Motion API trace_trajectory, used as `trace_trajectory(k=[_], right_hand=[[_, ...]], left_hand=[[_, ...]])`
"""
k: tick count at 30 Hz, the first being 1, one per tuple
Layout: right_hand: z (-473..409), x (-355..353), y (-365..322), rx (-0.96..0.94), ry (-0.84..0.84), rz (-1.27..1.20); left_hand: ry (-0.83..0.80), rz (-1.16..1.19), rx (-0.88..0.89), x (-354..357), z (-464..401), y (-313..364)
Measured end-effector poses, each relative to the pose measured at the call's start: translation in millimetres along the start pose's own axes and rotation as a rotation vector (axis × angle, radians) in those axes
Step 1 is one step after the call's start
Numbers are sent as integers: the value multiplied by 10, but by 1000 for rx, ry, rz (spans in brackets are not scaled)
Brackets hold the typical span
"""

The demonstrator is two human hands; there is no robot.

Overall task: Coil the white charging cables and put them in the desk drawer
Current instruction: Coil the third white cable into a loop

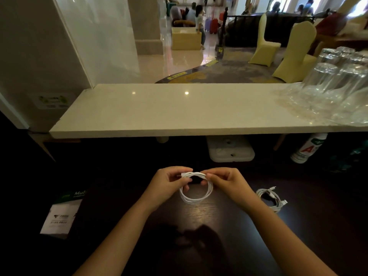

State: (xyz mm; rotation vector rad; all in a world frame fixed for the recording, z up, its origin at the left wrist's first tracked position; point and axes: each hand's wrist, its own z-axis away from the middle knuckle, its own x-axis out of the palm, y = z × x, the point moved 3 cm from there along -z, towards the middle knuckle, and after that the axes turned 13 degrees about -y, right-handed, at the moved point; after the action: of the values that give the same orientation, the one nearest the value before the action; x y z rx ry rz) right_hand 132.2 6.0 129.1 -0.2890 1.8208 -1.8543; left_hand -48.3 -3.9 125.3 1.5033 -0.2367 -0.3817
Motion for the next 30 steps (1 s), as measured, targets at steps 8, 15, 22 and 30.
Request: trace_trajectory(k=[8,15,22,30], right_hand=[[343,-211,222,77,267,-25],[899,-658,469,206,250,13],[1171,-1401,1007,361,381,-99],[908,-1926,1675,482,509,9]], left_hand=[[-212,202,-156,326,-258,-163],[-368,82,-202,962,-684,-324],[-458,63,-326,1668,-1223,-566],[-314,-292,-262,2033,-1878,-991]])
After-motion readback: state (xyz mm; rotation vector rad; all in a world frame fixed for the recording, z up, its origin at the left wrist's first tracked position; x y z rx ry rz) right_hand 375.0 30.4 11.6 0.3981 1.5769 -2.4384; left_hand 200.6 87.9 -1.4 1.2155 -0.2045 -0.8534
